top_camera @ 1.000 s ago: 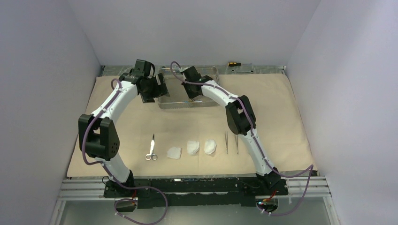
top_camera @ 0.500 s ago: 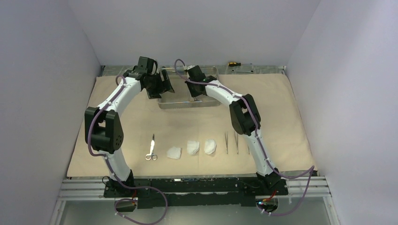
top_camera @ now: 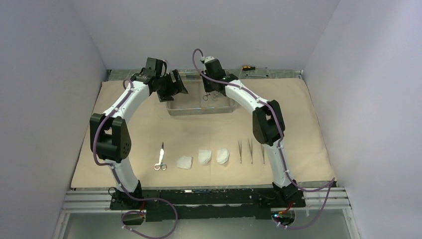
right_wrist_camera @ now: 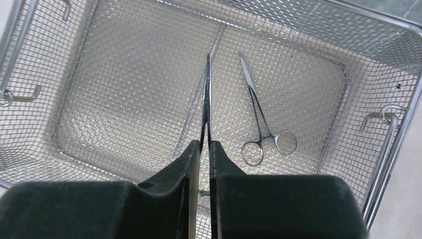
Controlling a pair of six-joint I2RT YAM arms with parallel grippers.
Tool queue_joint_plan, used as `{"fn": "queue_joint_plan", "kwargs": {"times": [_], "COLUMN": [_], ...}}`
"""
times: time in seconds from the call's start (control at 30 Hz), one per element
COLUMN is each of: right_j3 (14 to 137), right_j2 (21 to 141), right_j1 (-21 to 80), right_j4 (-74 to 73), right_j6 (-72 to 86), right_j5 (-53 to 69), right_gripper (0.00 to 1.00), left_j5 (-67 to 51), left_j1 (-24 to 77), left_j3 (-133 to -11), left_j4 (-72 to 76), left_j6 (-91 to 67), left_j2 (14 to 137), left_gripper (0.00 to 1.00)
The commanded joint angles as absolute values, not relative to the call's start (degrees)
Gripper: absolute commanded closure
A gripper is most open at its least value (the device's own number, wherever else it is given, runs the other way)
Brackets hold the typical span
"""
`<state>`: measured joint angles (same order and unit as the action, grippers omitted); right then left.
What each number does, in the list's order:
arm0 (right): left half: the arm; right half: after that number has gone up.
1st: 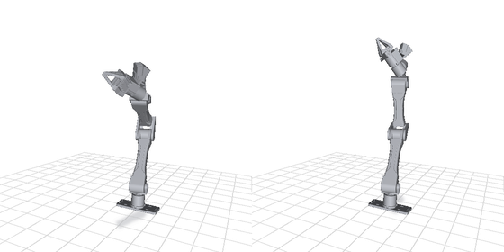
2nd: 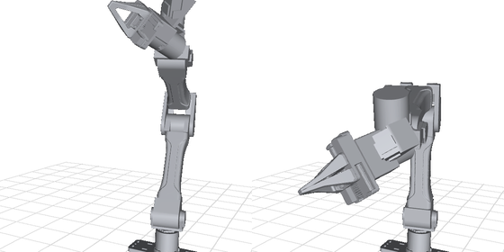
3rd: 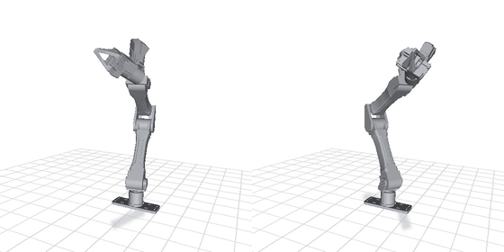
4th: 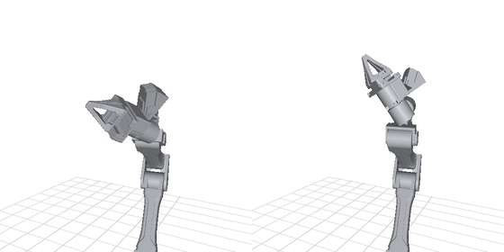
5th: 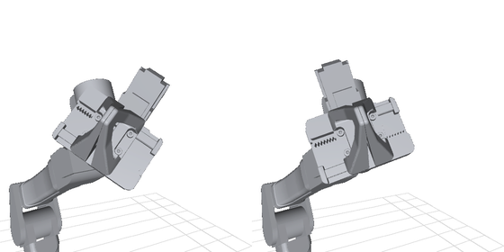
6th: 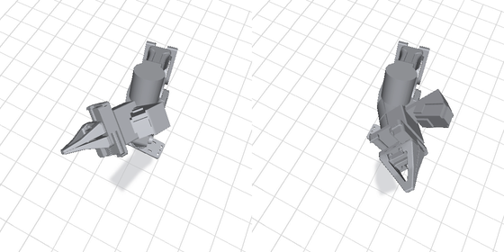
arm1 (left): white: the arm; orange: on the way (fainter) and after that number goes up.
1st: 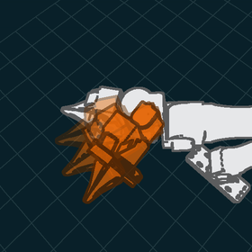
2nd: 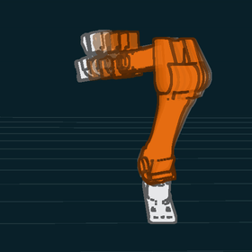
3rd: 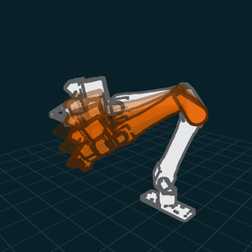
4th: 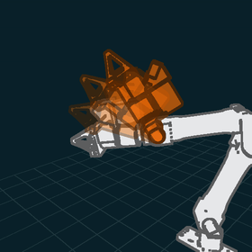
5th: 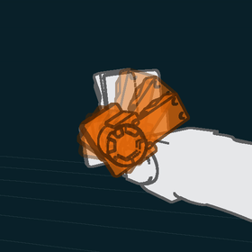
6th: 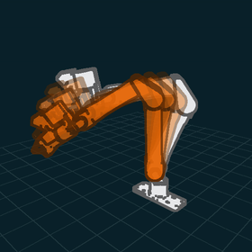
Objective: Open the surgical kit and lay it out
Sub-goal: Pick up the medical item from the container.
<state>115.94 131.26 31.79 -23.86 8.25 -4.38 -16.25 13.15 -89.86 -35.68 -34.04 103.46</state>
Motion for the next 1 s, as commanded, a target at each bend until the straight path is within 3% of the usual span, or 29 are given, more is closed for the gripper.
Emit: {"fn": "queue_joint_plan", "kwargs": {"times": [0.0, 0.27, 0.77, 0.97], "right_j3": [117.55, 111.85, 100.77, 102.40], "right_j2": [126.09, 118.38, 108.92, 110.19], "right_j1": [31.12, 31.20, 33.11, 33.59], "right_j4": [-22.51, -22.56, -19.12, -20.07], "right_j6": [10.11, 14.96, 22.14, 22.07], "right_j5": [-2.17, 5.32, 14.11, 14.53], "right_gripper": [0.89, 0.89, 0.89, 0.89], "left_j5": [-18.43, -22.15, -33.31, -32.79], "left_j1": [13.01, 13.01, 13.01, 13.01], "left_j3": [-93.96, -96.35, -94.66, -91.00], "left_j4": [-32.40, -27.89, -16.41, -15.04], "left_j6": [-35.55, -39.17, -46.50, -47.49], "left_j2": [103.71, 105.43, 108.25, 106.20], "left_gripper": [0.11, 0.01, 0.00, 0.13]}}
